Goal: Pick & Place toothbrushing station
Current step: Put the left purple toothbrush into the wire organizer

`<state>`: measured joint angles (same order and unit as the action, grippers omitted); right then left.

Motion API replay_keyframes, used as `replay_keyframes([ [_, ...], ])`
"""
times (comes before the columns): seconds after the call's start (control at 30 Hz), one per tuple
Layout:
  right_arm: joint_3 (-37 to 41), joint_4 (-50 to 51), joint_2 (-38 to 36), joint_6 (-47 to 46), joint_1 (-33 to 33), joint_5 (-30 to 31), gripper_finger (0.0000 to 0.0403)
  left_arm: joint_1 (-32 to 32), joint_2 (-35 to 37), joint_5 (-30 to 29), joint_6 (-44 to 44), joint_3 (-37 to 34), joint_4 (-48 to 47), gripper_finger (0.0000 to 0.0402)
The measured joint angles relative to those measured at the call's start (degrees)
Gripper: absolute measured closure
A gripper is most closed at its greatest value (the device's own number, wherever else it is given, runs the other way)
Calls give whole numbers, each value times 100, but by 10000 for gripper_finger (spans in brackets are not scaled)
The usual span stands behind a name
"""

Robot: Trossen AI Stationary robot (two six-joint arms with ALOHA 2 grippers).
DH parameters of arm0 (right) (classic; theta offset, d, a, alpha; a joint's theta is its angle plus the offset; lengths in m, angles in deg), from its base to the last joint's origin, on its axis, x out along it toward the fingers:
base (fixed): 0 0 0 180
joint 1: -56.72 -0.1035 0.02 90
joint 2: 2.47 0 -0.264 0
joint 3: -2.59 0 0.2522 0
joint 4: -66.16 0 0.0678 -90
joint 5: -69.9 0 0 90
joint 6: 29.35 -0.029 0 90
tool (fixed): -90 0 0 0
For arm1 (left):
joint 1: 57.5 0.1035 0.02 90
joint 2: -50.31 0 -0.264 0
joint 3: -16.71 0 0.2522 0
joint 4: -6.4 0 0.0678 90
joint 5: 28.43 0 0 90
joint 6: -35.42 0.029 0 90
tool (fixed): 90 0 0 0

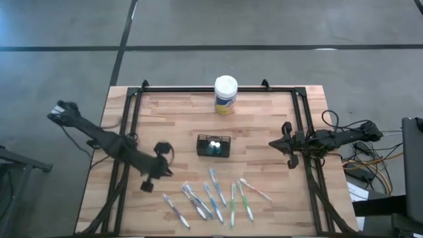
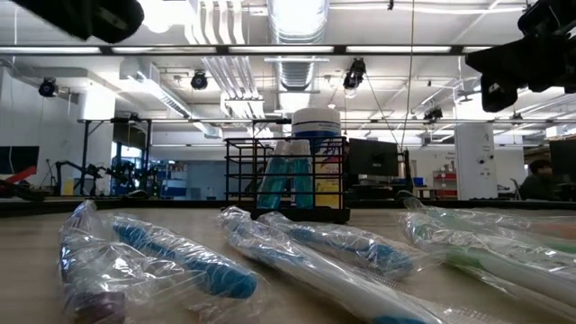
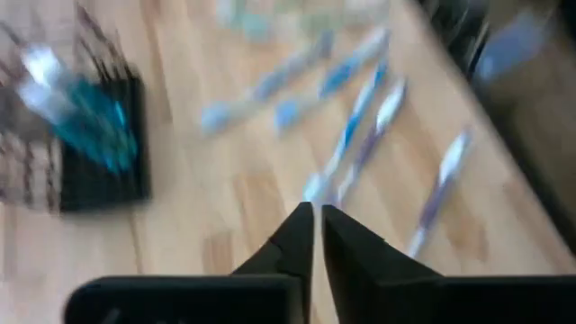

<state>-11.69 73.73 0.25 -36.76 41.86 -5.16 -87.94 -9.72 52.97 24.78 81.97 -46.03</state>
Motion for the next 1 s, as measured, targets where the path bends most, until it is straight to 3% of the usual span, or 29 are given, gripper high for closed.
replay_keyframes([
  [0.13, -2, 2, 7, -29, 0, -2, 394, -305, -877, 55, -418, 617, -430, 322],
  [0.43, -2, 2, 0, -55, 0, -12, 394, -695, -2428, 515, -592, 1070, -1384, 236],
  [1.0, -2, 6, 6, -36, 0, -23, 394, -1031, -3535, 653, 22, 1205, -276, 211],
])
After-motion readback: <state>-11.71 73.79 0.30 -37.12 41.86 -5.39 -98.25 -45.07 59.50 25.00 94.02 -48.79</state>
